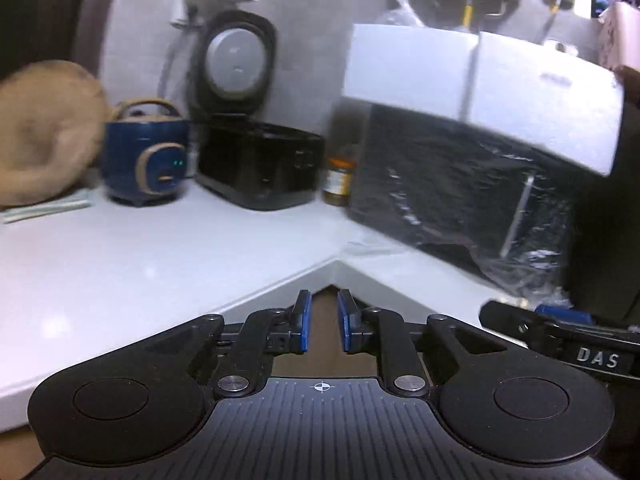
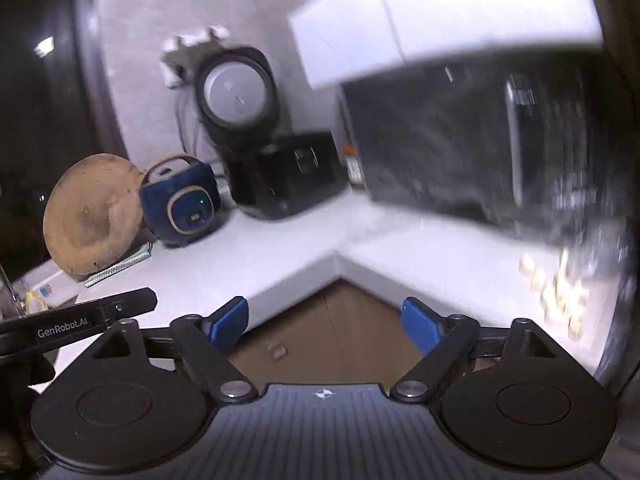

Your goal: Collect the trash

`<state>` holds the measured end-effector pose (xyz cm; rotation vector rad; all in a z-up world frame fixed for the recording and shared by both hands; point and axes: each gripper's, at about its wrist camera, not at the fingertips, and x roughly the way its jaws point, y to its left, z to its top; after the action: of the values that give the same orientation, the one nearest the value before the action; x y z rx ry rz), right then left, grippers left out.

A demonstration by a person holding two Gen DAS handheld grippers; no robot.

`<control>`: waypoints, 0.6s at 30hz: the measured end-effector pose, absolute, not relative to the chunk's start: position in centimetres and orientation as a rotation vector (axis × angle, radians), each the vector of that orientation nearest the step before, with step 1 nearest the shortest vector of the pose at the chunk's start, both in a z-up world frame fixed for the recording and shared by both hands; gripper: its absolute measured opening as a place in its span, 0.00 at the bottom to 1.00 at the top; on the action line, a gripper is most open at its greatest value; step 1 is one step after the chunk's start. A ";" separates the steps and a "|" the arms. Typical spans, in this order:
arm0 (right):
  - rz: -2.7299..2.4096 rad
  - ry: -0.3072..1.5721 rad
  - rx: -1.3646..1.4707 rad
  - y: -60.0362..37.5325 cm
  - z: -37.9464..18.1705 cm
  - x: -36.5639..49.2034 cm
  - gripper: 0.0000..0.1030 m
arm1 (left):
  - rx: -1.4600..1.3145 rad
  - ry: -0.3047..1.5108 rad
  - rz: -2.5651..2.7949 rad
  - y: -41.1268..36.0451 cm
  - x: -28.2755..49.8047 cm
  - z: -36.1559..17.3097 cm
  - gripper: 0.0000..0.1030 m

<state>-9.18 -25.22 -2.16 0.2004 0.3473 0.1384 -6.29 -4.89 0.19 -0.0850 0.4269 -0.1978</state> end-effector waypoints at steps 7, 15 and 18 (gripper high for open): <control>0.186 0.334 0.137 -23.5 -2.8 -9.4 0.83 | 0.006 0.420 -0.160 -6.6 -9.0 0.7 0.18; 0.185 0.346 0.124 -23.0 -3.7 -10.0 0.83 | 0.028 0.453 -0.174 -6.9 -9.4 0.3 0.17; 0.195 0.347 0.124 -22.8 -3.9 -9.8 0.83 | 0.029 0.454 -0.171 -6.8 -9.4 0.3 0.17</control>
<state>-9.81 -22.76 -3.87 0.1235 0.3469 0.1946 -9.42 -6.82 0.28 0.0294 0.4538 -0.1712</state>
